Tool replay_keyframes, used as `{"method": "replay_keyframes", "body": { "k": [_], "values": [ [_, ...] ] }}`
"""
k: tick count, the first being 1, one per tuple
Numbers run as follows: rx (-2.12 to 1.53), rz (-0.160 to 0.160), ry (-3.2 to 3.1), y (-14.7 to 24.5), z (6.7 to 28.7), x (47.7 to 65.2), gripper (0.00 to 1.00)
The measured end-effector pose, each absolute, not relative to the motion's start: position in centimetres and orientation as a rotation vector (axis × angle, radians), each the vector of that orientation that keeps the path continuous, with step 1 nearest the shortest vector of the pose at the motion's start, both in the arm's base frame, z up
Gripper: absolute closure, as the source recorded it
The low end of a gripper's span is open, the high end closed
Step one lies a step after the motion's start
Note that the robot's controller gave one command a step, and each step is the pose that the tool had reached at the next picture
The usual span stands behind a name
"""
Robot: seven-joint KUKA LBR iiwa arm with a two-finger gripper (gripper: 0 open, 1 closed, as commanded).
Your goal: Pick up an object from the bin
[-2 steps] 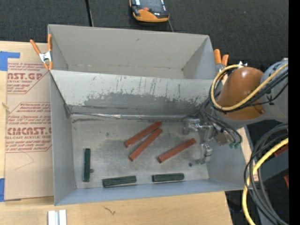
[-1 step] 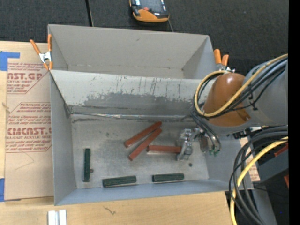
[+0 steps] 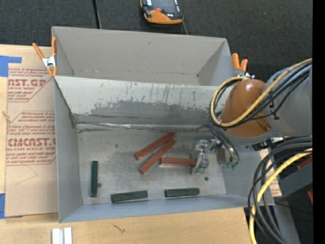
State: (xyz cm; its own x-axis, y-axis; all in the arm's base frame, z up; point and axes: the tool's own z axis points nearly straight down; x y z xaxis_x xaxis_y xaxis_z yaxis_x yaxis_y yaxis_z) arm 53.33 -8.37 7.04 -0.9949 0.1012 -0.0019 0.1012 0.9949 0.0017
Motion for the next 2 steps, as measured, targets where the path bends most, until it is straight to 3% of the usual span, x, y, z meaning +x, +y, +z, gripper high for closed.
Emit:
{"method": "replay_keyframes", "body": {
  "k": [1,2],
  "values": [
    [0.197,0.001,3.126,-4.84,25.61,50.09,1.00],
    [0.198,0.001,3.133,-4.88,25.17,49.99,1.00]
  ]
}}
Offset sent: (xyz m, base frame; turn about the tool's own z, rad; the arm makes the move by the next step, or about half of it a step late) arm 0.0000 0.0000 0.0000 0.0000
